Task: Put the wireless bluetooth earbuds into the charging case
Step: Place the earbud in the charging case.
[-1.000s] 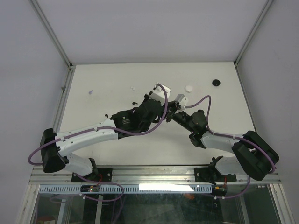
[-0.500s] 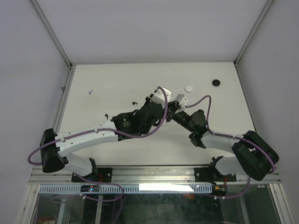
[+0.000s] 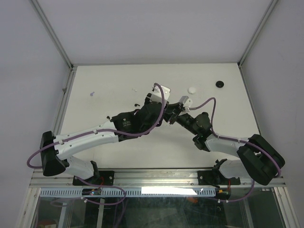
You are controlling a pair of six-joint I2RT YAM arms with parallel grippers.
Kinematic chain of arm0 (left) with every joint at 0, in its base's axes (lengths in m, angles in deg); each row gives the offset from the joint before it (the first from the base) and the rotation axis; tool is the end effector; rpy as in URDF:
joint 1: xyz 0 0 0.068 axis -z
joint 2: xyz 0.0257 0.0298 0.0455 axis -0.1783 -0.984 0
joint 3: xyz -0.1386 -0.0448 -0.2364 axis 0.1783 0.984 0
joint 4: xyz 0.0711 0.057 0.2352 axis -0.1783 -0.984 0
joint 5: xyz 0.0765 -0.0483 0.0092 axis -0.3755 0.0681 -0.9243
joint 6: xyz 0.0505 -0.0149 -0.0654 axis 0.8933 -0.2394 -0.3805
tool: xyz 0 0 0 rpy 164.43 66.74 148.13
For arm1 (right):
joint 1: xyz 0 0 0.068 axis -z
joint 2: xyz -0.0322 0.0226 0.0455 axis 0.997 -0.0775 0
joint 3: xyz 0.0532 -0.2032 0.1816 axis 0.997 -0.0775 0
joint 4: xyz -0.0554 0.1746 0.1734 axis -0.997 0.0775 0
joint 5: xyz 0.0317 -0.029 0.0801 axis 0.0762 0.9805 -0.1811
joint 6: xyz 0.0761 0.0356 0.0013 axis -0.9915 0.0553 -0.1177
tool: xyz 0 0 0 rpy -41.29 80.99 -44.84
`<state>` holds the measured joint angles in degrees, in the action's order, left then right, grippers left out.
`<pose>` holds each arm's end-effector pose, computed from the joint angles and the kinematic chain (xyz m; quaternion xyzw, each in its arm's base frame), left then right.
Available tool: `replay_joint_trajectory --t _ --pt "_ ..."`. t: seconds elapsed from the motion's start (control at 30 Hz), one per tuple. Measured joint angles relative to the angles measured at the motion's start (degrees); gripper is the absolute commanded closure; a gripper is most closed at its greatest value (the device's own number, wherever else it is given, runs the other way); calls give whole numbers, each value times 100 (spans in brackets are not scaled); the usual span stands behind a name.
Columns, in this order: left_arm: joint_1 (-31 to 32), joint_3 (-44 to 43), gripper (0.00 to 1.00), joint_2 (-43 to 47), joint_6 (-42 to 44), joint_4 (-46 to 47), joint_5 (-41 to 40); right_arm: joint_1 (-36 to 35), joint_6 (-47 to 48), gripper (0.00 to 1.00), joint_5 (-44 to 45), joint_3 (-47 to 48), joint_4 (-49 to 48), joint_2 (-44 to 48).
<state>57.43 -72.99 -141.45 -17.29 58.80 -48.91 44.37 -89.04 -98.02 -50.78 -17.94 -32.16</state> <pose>0.1695 -0.2774 0.3420 0.2376 0.7955 -0.0175 0.5571 0.1999 0.2000 0.2623 -0.2926 0.5412 0.3719 0.6951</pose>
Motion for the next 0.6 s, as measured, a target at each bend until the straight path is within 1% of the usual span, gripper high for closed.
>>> replay_joint_trajectory --t 0.2,0.3,0.5,0.6 --pt "-144 -103 45 225 -317 -146 470 0 -2 100 72 -17 -52 76" --pt "-299 -153 38 426 -446 -186 841 0 -2 100 79 -17 -61 103" --pt "-918 -170 25 793 -758 -195 1639 0 -9 100 79 -20 -61 133" --pt "-1156 -170 20 841 -863 -192 1858 0 -24 100 81 -31 -61 138"
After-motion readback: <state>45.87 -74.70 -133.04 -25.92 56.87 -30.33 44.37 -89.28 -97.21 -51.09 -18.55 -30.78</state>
